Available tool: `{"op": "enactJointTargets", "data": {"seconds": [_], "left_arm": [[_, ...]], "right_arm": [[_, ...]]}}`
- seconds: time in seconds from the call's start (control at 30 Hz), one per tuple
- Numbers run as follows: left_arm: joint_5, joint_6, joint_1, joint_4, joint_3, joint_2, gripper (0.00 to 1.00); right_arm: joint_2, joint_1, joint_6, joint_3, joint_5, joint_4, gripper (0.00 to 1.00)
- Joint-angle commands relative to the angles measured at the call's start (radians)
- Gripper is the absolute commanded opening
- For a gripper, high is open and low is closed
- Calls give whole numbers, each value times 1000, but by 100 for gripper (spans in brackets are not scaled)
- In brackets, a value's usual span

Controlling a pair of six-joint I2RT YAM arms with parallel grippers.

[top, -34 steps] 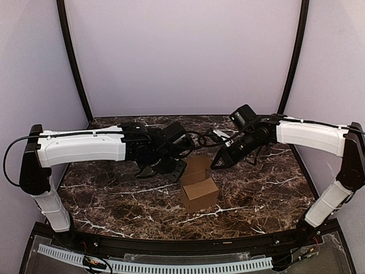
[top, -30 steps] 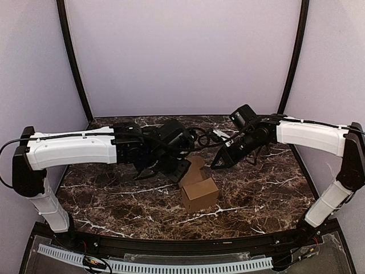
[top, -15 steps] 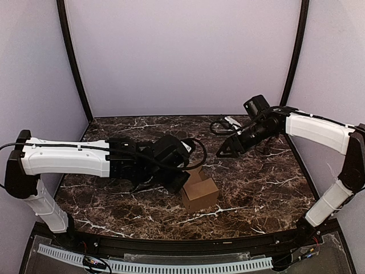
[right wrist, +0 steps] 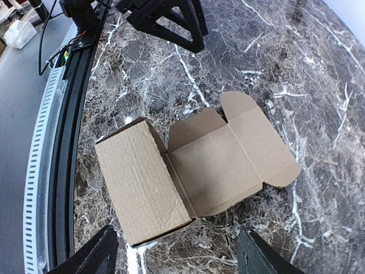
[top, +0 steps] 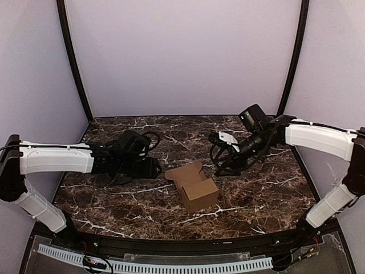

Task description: Fold the paper box

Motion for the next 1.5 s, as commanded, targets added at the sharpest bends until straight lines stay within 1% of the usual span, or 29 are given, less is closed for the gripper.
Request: {"op": "enactJointTargets", "data": {"seconds": [0.0,0.07,0.13,0.17,0.27,0.4,0.5,0.63,0.67,0.7,0.73,0.77,0.83,0.9,0.97,1.1,1.23,1.3,1.33,1.43,1.47], "left_arm": [[191,-171,25,141,-78,20,60],[213,-224,54,214,-104,50,61],[220,-277,94,247,-113,82,63],[251,-294,122,295,-117,94,63],[314,-359,155,367,-131,164,63],[403,-359,164,474,-113,251,61],[441,-344,165,493,-81,307,58],[482,-318,164,496,-27,379,50],[483,-310,163,493,-21,395,45],[481,-306,164,491,-12,401,42],[477,-296,164,484,-7,411,36],[476,-292,164,479,4,416,33],[484,-280,164,472,18,432,20],[492,-280,164,479,25,434,12],[496,-283,163,492,28,432,7],[497,-271,163,518,40,419,1],[462,-213,163,515,45,385,1],[437,-174,163,501,50,368,1],[428,-159,163,495,55,361,1],[357,-61,164,481,55,320,1],[337,-39,163,481,53,300,1]], "right_arm": [[68,-21,64,1,-107,32,71],[60,-18,60,-10,-133,53,72],[36,-8,14,-29,-113,67,73],[24,1,-15,-36,-86,67,74],[4,44,-92,-32,6,46,76],[4,76,-137,-20,48,23,78],[17,121,-159,-32,92,20,78],[25,169,-151,-58,136,60,78],[26,181,-149,-66,151,75,79],[28,191,-148,-72,166,86,78],[35,200,-150,-74,176,93,79],[43,207,-154,-77,183,96,79],[63,216,-158,-81,203,101,78],[77,223,-152,-88,224,118,76],[79,228,-137,-105,241,154,73],[74,231,-110,-123,303,228,67],[80,231,-120,-121,332,267,65],[89,231,-126,-105,316,259,69],[90,231,-132,-92,290,236,74],[49,219,-159,-80,244,190,95],[28,206,-169,-78,234,181,98]]}}
